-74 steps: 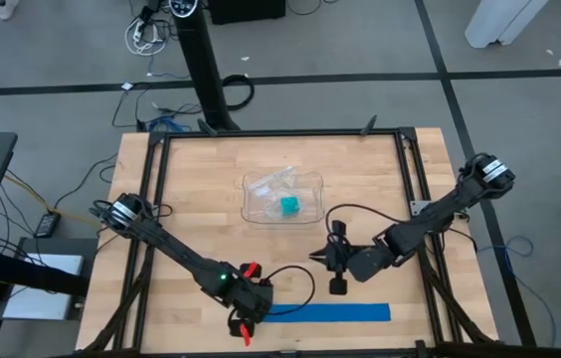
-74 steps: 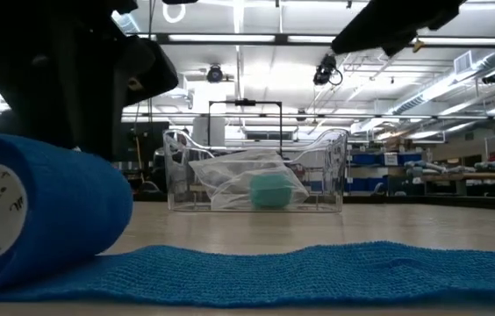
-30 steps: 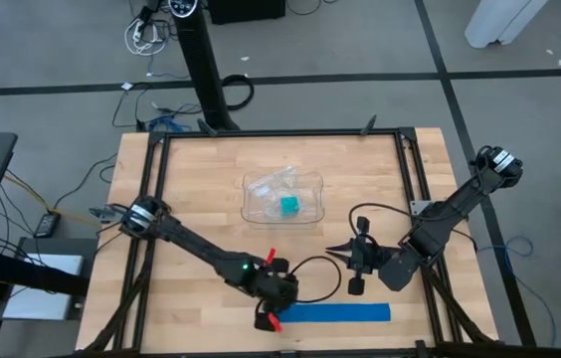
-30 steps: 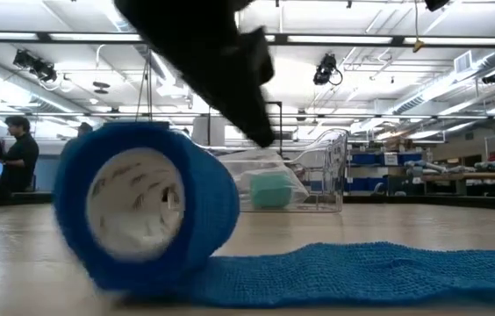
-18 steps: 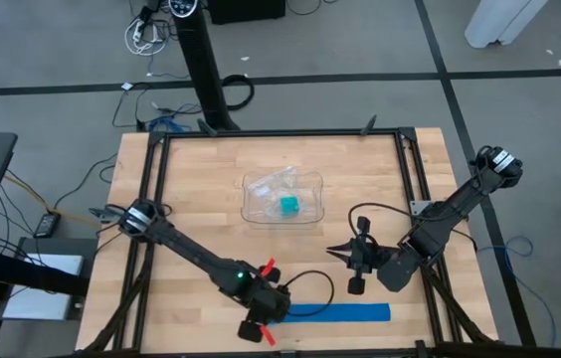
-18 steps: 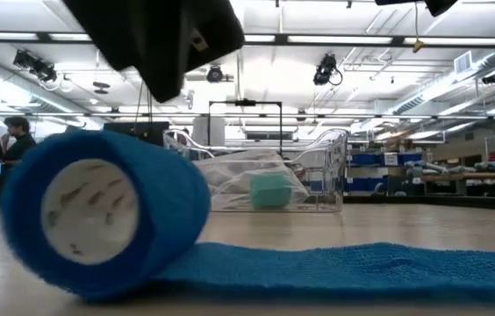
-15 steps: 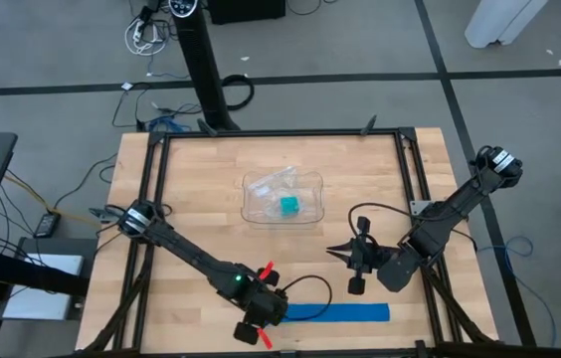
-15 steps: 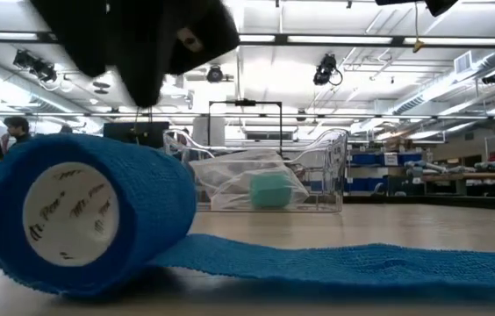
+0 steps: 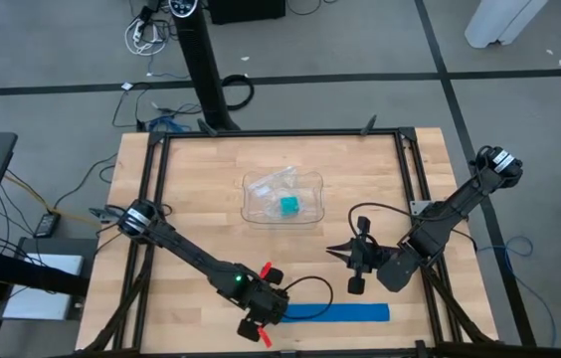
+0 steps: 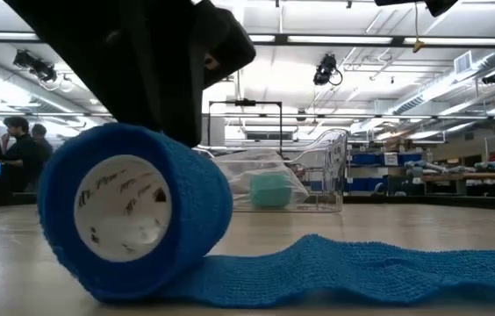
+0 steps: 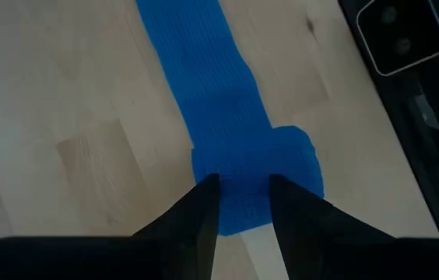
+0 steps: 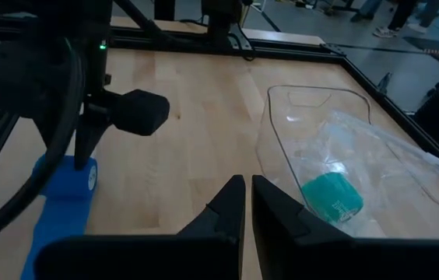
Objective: Roll bandage
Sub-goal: Roll the blue bandage
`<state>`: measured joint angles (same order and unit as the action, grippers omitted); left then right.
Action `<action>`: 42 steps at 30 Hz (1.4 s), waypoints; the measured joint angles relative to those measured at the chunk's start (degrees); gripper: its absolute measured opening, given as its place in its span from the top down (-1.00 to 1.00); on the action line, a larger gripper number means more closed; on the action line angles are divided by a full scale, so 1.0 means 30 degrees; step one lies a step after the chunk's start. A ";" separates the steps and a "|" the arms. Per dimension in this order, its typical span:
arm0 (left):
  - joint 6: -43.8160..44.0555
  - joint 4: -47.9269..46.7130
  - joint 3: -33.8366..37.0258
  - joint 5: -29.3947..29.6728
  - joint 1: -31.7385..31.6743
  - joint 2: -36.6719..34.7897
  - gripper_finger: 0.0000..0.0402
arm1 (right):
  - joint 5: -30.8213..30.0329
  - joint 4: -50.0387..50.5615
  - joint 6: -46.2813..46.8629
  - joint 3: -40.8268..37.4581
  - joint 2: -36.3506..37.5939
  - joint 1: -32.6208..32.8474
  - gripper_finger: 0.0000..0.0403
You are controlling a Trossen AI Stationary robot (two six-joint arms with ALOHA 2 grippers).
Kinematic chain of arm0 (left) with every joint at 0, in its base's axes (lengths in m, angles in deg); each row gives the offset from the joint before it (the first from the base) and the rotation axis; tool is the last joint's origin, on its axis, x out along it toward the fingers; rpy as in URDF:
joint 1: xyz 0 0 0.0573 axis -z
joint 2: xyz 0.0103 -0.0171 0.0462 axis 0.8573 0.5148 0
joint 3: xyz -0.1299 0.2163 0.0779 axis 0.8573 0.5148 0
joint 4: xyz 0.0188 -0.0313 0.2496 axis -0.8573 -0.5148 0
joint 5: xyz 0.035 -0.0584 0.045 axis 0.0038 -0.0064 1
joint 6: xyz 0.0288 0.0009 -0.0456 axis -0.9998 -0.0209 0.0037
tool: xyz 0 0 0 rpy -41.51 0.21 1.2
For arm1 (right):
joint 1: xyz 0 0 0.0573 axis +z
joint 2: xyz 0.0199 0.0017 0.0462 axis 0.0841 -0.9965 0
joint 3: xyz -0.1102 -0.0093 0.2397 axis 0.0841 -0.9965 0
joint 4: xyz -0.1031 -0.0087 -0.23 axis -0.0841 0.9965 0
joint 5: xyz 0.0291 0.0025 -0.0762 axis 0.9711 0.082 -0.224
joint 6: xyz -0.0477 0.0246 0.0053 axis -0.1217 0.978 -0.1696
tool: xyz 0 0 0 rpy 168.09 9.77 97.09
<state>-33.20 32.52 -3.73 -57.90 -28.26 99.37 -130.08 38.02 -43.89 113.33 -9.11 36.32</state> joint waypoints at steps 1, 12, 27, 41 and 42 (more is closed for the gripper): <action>-0.0010 0.0062 0.0007 0.0008 -0.0004 0.0058 0.40 | 0.0000 0.0000 0.0015 0.0000 0.0000 0.0000 0.89; 0.0320 0.2555 -0.0073 -0.1211 -0.0443 0.1464 0.40 | -0.0015 0.0354 0.0306 -0.0007 -0.0015 0.0015 0.89; 0.0117 0.4893 0.0066 -0.1114 -0.1456 0.1661 0.40 | -0.0066 0.0372 0.0336 -0.0007 -0.0015 0.0015 0.89; -0.1320 0.6202 -0.0813 0.0077 -0.1370 0.1446 0.40 | -0.2232 0.0313 0.0119 -0.0007 0.0447 0.0695 0.89; -0.1326 0.6104 -0.0989 0.0154 -0.1370 0.1350 0.40 | -0.2243 0.0313 0.0128 -0.0007 0.0459 0.0744 0.89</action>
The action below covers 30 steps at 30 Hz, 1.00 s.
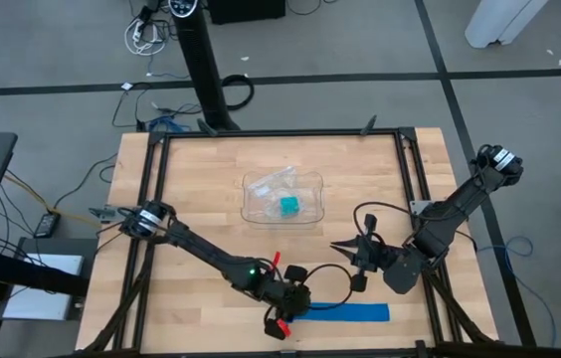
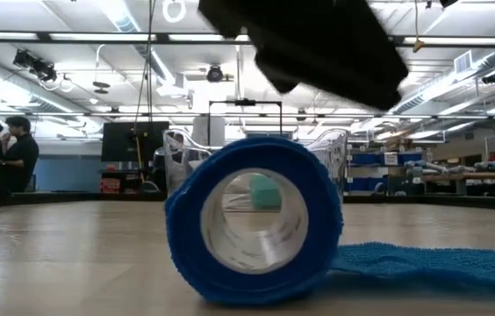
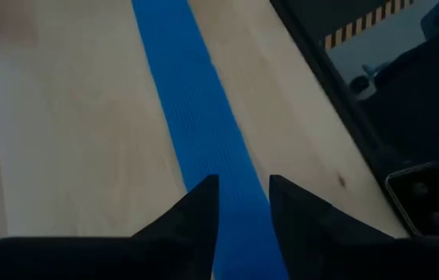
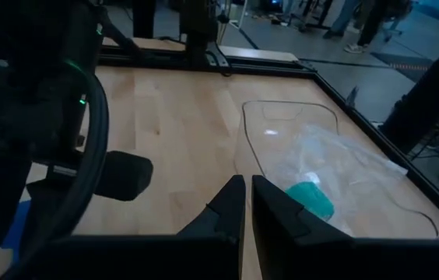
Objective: Roll bandage
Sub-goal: Roll the blue bandage
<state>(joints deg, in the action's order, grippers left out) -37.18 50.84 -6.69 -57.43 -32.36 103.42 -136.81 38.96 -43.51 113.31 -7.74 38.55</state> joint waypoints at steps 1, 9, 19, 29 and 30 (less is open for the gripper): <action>-0.0030 -0.0263 -0.0148 0.0212 0.0005 -0.0184 0.40 | -0.0001 0.0001 0.0004 0.0000 0.0000 0.0044 0.89; -0.1121 0.0132 -0.0424 0.4601 0.1000 -0.3143 0.40 | -0.0066 0.2642 0.3684 0.0000 0.0641 0.0924 0.94; -0.4695 0.8148 0.3604 0.9931 0.3572 -0.6832 0.40 | 0.3110 -0.1586 0.1833 0.0000 -0.0033 0.0548 0.96; -0.1285 1.4021 1.3456 1.5839 0.4571 -1.2152 0.40 | 0.7538 -0.4896 -0.0997 0.1894 -0.3734 -0.1606 0.93; -0.0560 1.4033 1.4122 1.6165 0.4600 -1.2490 0.40 | 0.8137 -0.4929 -0.1050 0.2260 -0.4310 -0.1870 0.92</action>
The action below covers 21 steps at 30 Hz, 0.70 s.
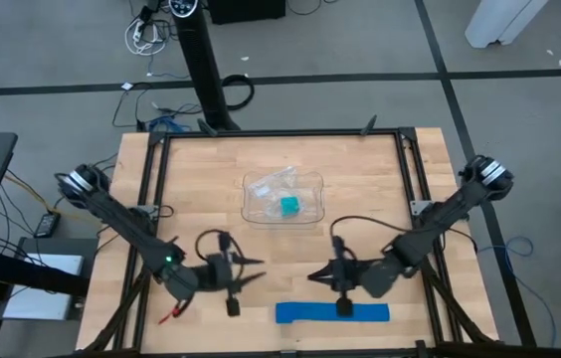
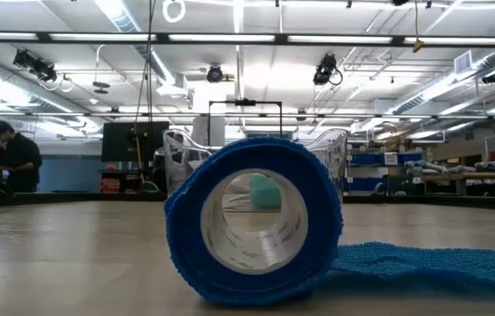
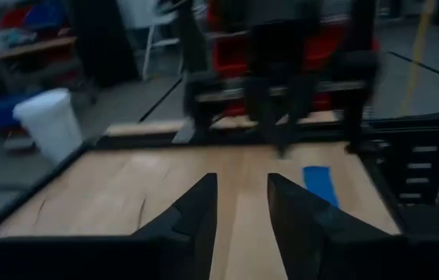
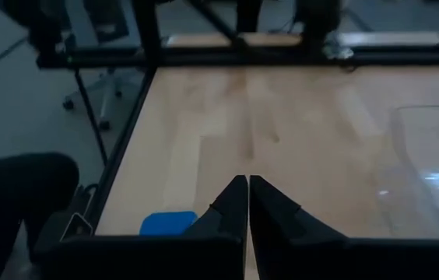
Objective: Roll bandage
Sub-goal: Roll the blue bandage
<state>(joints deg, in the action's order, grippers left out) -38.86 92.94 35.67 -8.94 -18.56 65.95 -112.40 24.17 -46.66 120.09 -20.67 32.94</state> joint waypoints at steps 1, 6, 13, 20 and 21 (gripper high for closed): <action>0.0597 -0.0039 0.0635 0.0249 0.0051 -0.0340 0.40 | 0.0509 0.0004 -0.0063 0.0334 -0.0534 -0.0236 0.91; 0.2231 -0.0020 0.2419 0.2299 0.0350 -0.1058 0.40 | 0.3423 -0.0124 -0.0185 0.1985 -0.3132 -0.1280 0.86; 0.1914 0.0091 0.2881 0.3609 0.0934 -0.1248 0.40 | 0.7838 -0.0348 -0.0563 0.4274 -0.6395 -0.1979 0.83; 0.1708 0.0134 0.2877 0.3618 0.1200 -0.1655 0.40 | 0.9631 0.1269 -0.1541 0.6922 -0.8958 -0.2044 0.84; 0.1708 0.0129 0.2874 0.3614 0.1203 -0.1656 0.40 | 0.9647 0.1553 -0.1651 0.7220 -0.9305 -0.2044 0.84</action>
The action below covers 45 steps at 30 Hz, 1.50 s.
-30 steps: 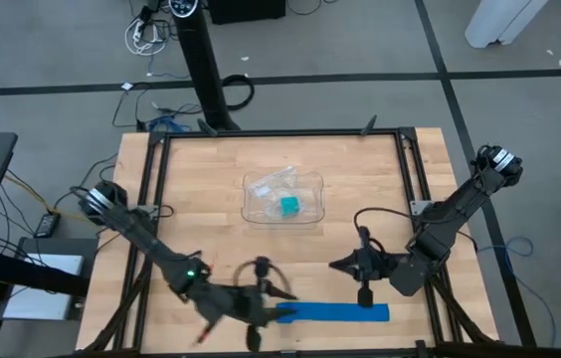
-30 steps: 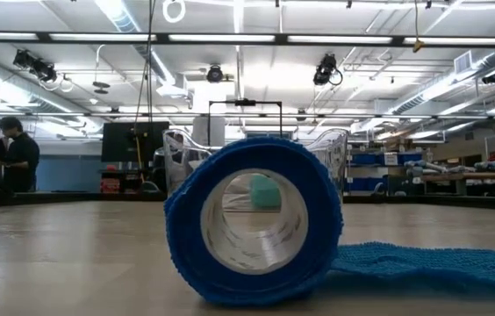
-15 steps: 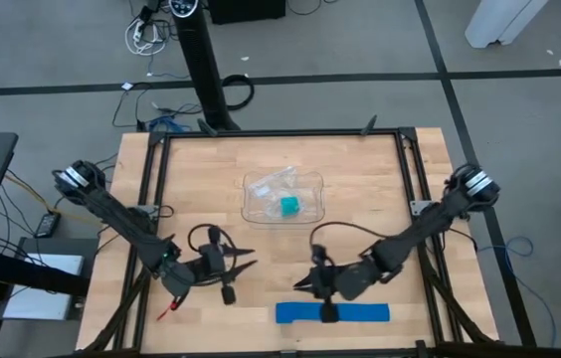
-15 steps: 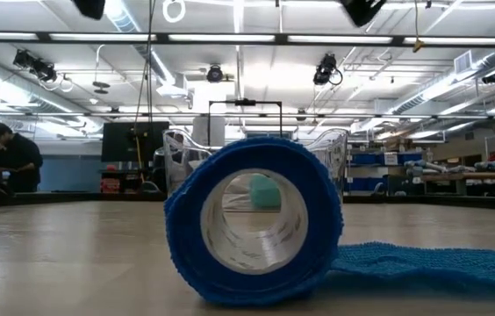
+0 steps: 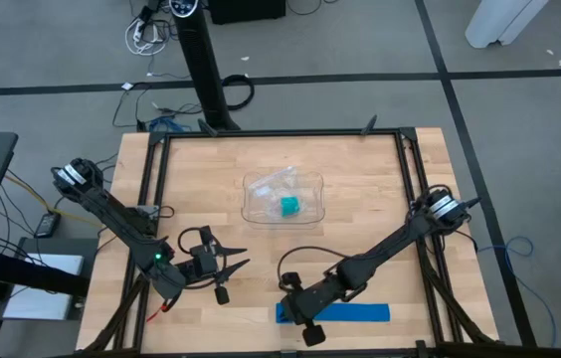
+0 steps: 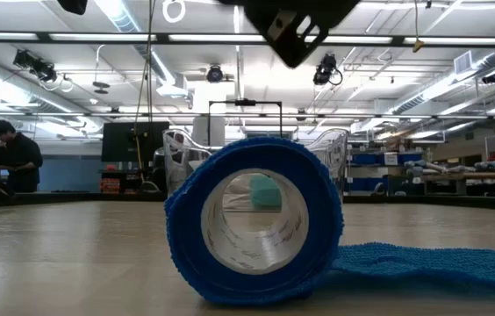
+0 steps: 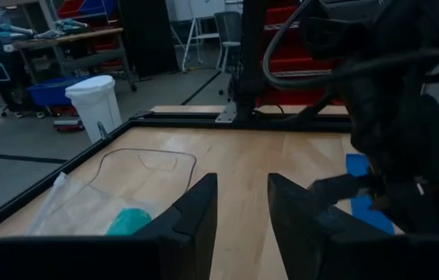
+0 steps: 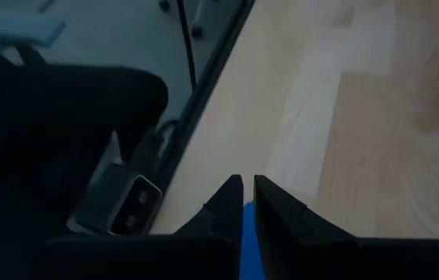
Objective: Roll bandage
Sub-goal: Roll the blue bandage
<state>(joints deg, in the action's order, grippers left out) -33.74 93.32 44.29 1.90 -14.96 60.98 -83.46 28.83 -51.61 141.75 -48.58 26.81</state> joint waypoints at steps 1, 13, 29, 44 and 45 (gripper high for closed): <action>0.0000 -0.0056 0.0000 -0.0011 0.0004 0.0008 0.40 | -0.0001 0.0147 -0.0028 0.0236 -0.0323 0.0000 0.83; 0.0375 -0.0289 0.0000 -0.0281 -0.0003 0.0013 0.40 | -0.0198 0.0972 -0.0183 0.0559 -0.1131 -0.0495 0.85; 0.0444 -0.0423 0.0000 -0.0273 -0.0009 0.0013 0.40 | 0.0174 0.1263 -0.1908 0.0533 -0.1583 -0.0474 0.86; 0.0867 -0.0818 0.0000 -0.0281 -0.0004 0.0020 0.40 | 0.0639 0.4018 -0.0650 0.0573 -0.0995 -0.0166 0.88; 0.0874 -0.0813 0.0000 -0.0281 -0.0005 0.0020 0.40 | 0.0637 0.4453 -0.0521 0.0560 -0.0830 -0.0153 0.88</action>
<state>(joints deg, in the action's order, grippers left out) -31.11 90.88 44.29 1.06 -14.97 61.04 -81.55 42.19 -53.17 143.43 -51.07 26.35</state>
